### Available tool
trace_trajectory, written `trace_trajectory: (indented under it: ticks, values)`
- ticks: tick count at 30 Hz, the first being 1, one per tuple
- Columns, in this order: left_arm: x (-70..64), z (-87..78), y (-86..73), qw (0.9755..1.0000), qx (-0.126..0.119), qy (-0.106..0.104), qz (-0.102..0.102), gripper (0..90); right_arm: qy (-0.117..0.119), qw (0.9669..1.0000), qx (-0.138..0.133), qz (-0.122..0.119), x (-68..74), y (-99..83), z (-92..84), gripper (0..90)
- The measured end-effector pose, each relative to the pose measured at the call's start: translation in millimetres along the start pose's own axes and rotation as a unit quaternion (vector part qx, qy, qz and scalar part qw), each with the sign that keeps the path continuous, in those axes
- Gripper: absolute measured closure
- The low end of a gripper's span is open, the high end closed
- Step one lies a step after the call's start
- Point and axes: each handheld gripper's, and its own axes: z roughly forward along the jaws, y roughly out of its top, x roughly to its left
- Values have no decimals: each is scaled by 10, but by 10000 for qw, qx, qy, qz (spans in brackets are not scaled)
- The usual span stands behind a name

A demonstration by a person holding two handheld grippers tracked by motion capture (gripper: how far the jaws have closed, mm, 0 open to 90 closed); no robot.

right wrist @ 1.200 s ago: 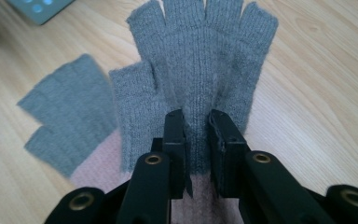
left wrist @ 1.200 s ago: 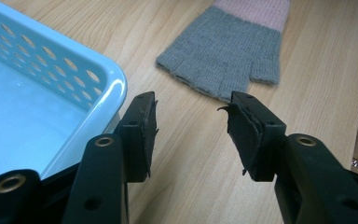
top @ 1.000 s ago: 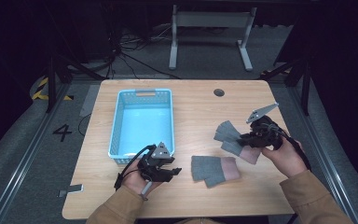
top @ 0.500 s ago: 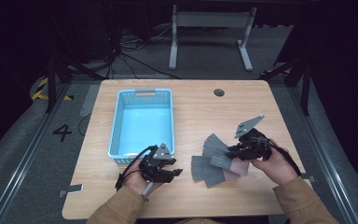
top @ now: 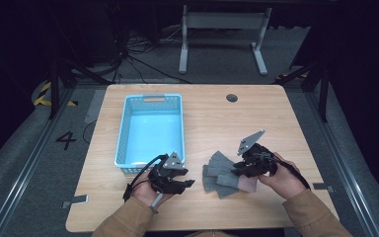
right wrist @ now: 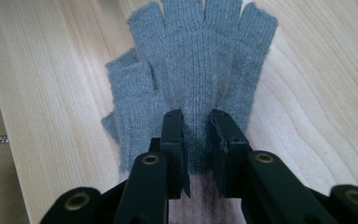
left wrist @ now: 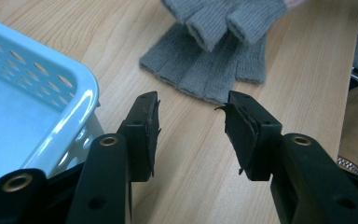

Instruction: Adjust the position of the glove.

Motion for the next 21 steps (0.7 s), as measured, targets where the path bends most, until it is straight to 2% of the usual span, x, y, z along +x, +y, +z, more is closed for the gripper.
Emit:
trace_trajectory:
  ticks: [7,15,19,21]
  values:
    - [-6,37,-1,9999,131,-18,36,576,44,9999,123,-107,29,20,112,764]
    - [-29,77,-3,9997,214,-44,61,584,-30,9993,326,-172,56,23,229,761]
    - [-39,79,-8,9995,292,-21,122,619,-122,9988,426,-183,69,19,277,725]
    - [-40,77,-6,9995,287,-14,132,621,-91,9989,446,-140,70,15,284,696]
